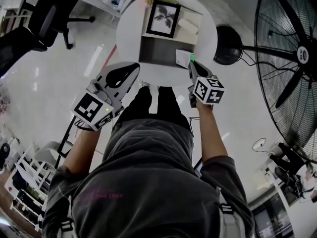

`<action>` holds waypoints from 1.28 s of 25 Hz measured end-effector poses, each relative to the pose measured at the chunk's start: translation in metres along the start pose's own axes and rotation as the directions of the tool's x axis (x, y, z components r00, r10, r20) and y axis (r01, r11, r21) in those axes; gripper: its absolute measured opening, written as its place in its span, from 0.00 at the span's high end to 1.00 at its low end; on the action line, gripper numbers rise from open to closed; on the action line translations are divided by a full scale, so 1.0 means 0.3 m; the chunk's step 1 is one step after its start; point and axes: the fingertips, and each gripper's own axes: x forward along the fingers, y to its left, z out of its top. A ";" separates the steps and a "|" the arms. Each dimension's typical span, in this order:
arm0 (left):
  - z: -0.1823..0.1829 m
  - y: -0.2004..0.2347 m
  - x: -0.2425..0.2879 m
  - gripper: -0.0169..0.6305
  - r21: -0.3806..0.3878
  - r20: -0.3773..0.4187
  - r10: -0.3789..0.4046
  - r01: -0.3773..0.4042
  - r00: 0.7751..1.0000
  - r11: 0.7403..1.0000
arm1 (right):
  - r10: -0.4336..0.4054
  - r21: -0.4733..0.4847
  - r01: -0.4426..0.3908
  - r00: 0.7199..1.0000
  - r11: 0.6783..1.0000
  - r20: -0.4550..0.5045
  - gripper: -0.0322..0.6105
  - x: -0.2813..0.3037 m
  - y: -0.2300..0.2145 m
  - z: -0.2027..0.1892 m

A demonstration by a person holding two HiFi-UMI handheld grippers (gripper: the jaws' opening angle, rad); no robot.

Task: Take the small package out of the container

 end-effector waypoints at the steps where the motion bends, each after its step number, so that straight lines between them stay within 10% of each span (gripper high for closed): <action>1: 0.007 -0.002 -0.007 0.95 0.004 0.006 -0.002 0.002 1.000 1.000 | 0.002 -0.006 -0.002 1.000 1.000 0.005 0.91 -0.007 0.012 0.009; 32: 0.305 -0.087 -0.294 0.95 0.154 0.217 -0.056 0.023 0.975 0.988 | 0.111 -0.235 -0.027 0.930 0.972 0.350 0.91 -0.507 0.478 0.461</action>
